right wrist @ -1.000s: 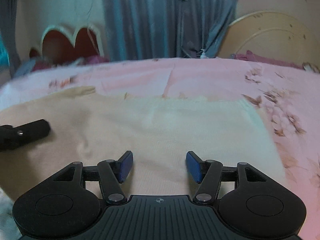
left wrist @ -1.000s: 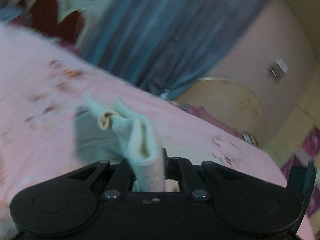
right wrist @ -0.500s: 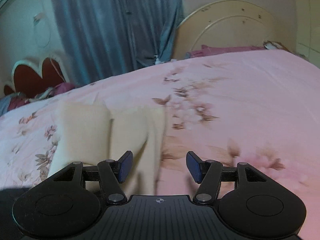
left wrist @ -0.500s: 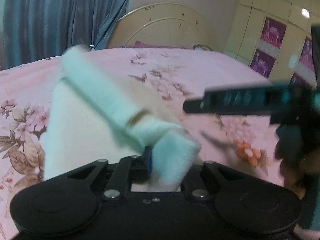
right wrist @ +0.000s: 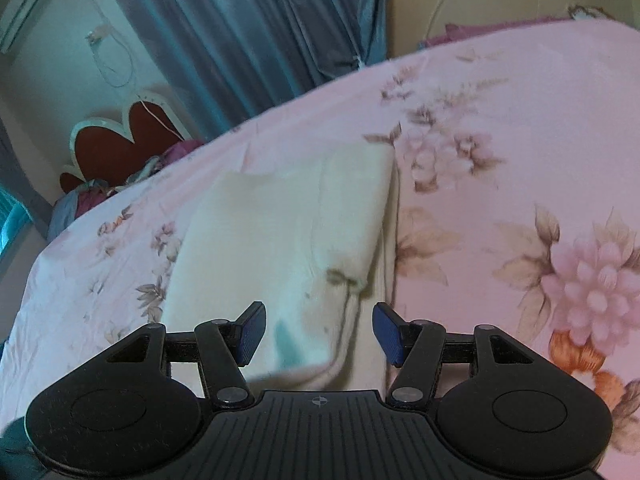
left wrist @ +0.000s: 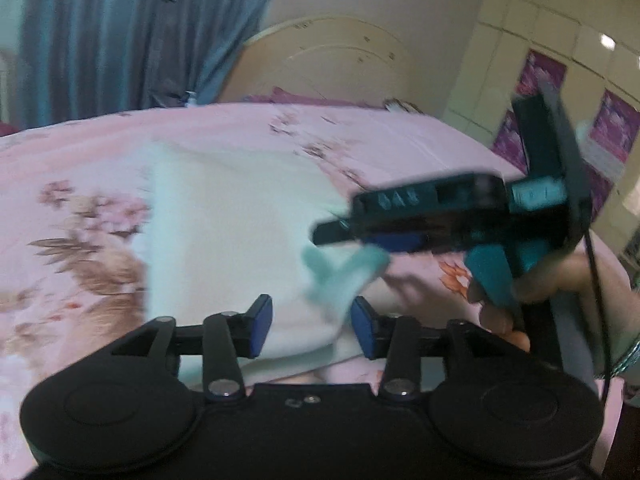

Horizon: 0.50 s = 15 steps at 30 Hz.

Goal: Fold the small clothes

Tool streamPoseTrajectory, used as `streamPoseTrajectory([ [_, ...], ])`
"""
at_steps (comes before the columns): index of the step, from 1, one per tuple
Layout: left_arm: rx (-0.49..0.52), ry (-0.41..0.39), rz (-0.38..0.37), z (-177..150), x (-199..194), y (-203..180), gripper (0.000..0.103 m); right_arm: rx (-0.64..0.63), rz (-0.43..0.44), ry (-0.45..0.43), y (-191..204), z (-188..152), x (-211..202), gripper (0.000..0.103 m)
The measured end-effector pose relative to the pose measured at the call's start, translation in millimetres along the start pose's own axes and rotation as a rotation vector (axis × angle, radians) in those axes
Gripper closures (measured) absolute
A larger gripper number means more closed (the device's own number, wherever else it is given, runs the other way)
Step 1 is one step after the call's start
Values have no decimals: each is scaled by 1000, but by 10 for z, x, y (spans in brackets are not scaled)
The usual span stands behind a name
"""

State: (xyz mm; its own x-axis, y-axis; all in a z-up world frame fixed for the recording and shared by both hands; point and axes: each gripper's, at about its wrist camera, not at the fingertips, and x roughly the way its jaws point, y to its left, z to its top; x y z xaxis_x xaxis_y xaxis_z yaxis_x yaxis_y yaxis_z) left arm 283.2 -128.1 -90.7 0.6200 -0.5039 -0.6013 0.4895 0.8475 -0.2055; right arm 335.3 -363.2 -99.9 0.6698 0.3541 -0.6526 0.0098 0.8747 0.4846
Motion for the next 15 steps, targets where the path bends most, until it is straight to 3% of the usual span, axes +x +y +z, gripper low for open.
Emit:
streamPoseTrajectory([
  [4,-71,-51,62,86,-162,230,58,9,15,8,22,7,93,45],
  [8,-133,-45,122,136,-99,478,57,42,17,-1,-25,70,233,46],
  [9,-147,-41,130,150,-73,527,57,59,19,-8,-42,89,250,52],
  [10,-165,-39,135,169,-40,575,57,71,19,-11,-54,113,270,68],
  [13,-213,-37,145,219,12,691,57,104,25,-11,-84,157,320,71],
  [15,-236,-38,143,269,66,735,57,93,25,-13,-66,167,324,83],
])
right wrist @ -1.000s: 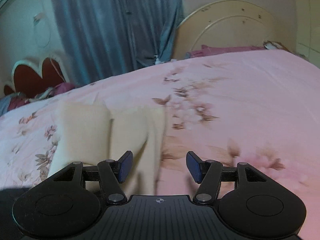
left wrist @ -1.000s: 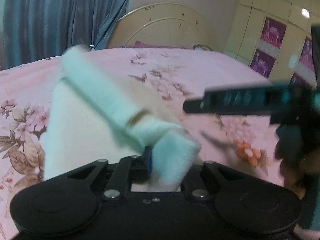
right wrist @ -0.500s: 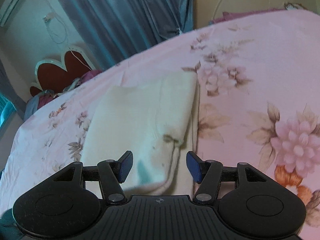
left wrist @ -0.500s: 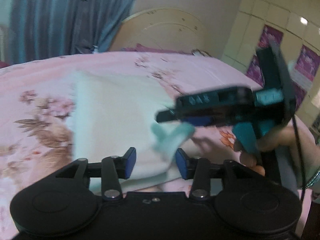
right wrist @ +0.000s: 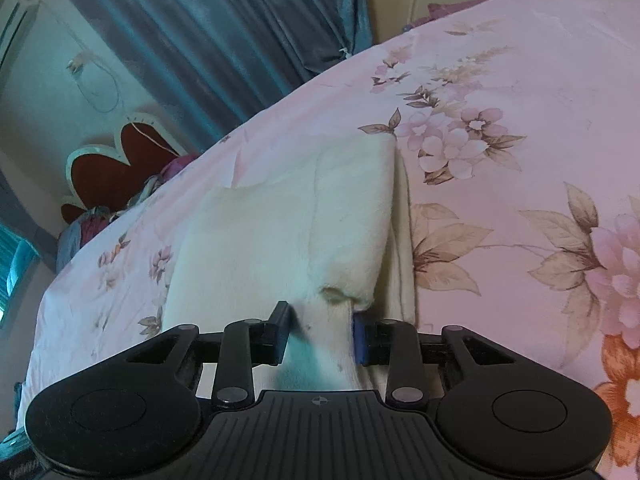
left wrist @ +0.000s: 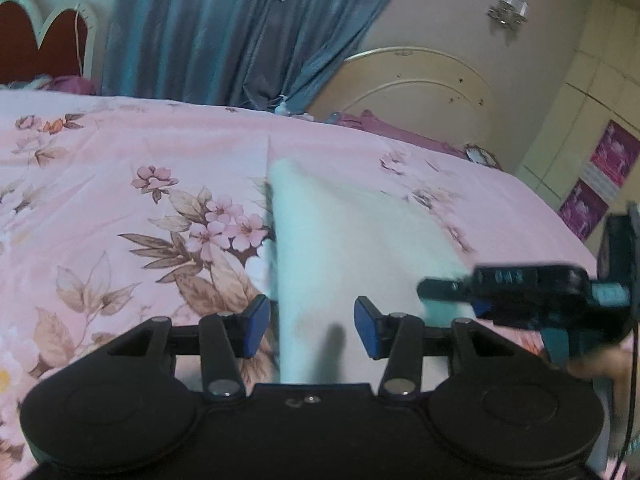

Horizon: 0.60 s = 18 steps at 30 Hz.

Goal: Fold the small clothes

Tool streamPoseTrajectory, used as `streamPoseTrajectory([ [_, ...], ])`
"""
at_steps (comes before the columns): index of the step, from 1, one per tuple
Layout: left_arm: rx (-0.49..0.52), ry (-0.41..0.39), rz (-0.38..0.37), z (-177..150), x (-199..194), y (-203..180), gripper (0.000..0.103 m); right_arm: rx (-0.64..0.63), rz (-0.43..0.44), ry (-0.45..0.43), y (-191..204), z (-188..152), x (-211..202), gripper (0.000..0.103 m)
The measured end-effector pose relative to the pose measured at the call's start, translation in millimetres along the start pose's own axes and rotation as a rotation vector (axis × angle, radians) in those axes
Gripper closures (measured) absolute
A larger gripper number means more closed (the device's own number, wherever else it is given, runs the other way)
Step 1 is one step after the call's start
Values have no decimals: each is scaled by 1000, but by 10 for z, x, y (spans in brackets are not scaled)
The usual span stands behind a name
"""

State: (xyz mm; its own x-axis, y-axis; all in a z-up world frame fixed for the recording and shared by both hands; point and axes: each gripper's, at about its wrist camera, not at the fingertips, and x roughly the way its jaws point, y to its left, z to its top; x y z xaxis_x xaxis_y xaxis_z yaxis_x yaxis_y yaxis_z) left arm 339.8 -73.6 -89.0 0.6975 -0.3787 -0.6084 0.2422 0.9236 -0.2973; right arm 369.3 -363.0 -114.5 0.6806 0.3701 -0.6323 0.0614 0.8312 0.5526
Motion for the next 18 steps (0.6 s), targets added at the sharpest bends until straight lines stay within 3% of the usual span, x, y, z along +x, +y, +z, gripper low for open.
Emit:
streamPoseTrajectory([
  [7,-12,3,-30,168,313,-58,57,-110,-32,-15,103,65,-165,89],
  [11,-3,37,-39,156,504,-116,55,-99,-91,-3,-24,91,-110,90],
  [18,-22,107,-31,67,677,-68,50,-68,-90,6,-35,60,-178,89],
])
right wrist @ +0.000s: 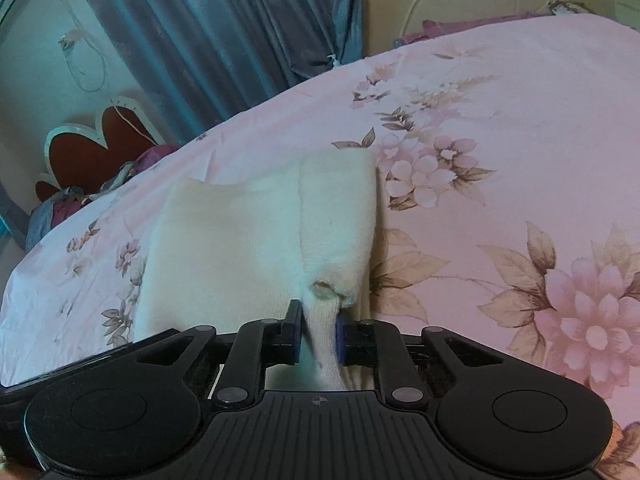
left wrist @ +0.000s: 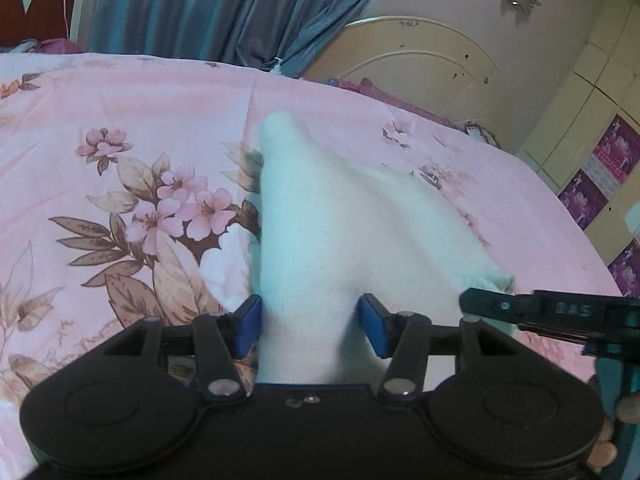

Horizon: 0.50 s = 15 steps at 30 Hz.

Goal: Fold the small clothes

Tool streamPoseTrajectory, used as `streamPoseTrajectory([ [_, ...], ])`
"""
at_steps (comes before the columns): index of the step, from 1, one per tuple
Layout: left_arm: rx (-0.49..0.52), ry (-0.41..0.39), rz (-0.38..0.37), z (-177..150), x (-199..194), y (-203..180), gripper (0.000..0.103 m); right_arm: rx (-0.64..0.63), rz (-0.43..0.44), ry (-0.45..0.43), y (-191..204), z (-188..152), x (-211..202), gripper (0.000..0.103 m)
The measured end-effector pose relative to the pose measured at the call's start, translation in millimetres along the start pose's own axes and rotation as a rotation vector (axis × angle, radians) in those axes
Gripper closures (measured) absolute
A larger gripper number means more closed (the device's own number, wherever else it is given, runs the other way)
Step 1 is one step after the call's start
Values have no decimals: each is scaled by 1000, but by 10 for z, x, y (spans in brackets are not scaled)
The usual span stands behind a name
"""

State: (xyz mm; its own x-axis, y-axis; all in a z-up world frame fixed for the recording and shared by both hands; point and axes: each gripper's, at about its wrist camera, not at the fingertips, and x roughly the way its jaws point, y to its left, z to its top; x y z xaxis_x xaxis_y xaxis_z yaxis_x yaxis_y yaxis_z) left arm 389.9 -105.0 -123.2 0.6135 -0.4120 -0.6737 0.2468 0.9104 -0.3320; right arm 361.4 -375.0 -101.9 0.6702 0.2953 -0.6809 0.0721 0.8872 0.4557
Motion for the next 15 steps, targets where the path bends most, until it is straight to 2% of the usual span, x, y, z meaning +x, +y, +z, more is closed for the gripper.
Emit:
streamPoseTrajectory([
  [2,2,5,-4,7,2,15,50,8,10,16,-14,-62,-87,89],
  [7,-6,18,6,24,26,52,40,24,6,61,-64,-320,-224,89],
  [15,32,36,29,36,-2,-3,45,43,-4,90,-88,-584,-400,89],
])
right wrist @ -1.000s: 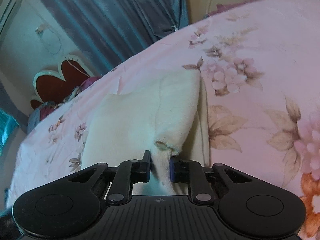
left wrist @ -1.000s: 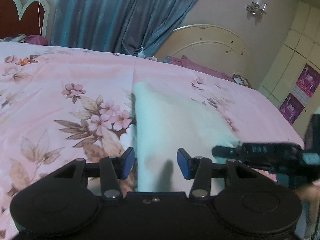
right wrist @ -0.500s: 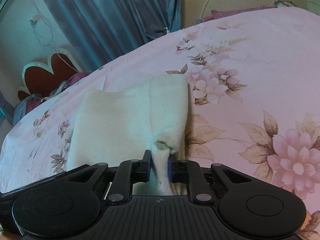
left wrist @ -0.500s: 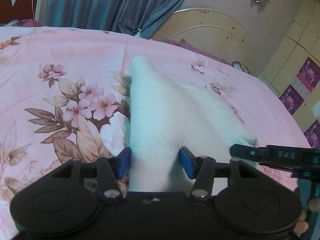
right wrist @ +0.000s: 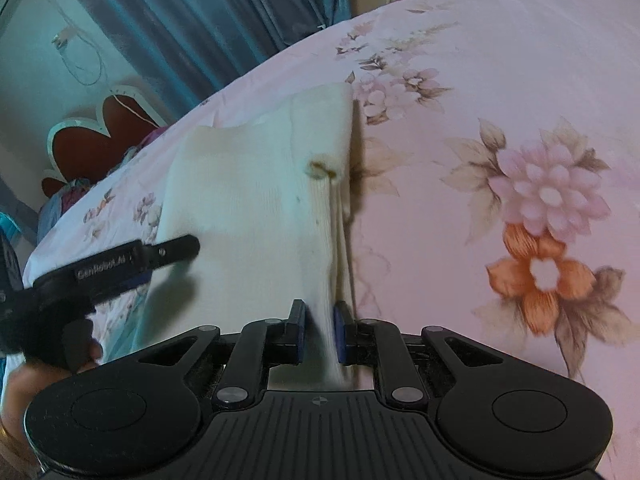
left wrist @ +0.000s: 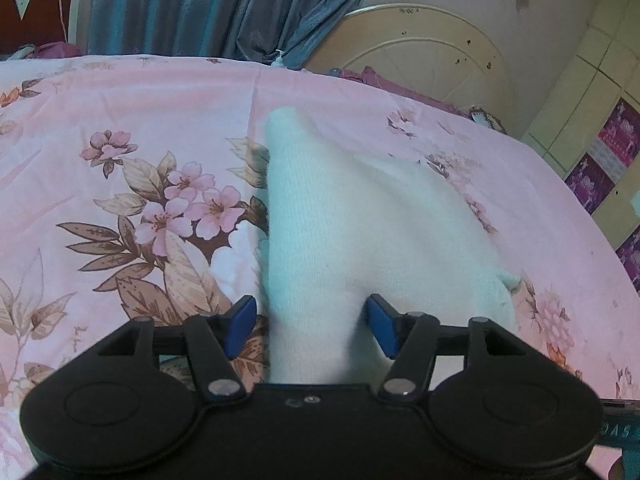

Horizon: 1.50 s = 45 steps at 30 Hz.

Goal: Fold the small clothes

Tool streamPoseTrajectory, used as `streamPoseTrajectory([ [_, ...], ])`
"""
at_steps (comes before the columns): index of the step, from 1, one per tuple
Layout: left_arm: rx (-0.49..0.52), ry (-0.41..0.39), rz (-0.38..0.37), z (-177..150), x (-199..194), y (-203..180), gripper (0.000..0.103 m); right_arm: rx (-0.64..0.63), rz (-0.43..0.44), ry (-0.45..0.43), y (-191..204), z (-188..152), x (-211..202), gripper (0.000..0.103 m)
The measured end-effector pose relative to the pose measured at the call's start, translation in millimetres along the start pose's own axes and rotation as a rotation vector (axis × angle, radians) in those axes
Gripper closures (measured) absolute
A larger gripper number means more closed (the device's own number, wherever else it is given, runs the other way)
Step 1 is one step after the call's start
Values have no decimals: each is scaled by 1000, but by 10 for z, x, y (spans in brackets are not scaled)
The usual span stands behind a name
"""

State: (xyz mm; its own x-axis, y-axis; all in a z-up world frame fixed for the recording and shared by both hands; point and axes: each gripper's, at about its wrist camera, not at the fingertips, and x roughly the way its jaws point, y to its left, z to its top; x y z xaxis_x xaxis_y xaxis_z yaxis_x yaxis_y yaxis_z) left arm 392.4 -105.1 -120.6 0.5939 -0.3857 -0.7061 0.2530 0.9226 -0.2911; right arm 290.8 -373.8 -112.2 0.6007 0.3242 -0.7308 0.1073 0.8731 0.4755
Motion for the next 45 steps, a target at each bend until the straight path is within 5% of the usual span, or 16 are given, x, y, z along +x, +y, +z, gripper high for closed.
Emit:
streamPoseTrajectory([
  [6,10,18,11,8,-35,-31,47,8,-20,39,-71,11,-65,89],
  [16,33,-30,12,222,-255,-123,46,-30,-28,-104,34,444,-249,88],
  [18,39,-42,10,296,-254,-140,46,-18,-19,-123,60,576,-200,77],
  [19,41,-46,12,337,-239,-147,46,-13,-25,-138,79,649,-159,53],
  [20,40,-50,15,377,-218,-152,46,-13,-35,-157,101,696,-130,39],
  [33,-37,-29,37,726,263,35,47,45,-59,-133,23,1291,649,43],
  [36,-71,-5,17,742,411,113,44,104,-43,-117,-85,1396,819,59],
  [39,-113,15,-3,713,525,245,45,166,-15,-99,-164,1417,923,85],
  [45,-88,-9,-25,605,507,300,47,6,-56,-108,-80,1288,958,88],
])
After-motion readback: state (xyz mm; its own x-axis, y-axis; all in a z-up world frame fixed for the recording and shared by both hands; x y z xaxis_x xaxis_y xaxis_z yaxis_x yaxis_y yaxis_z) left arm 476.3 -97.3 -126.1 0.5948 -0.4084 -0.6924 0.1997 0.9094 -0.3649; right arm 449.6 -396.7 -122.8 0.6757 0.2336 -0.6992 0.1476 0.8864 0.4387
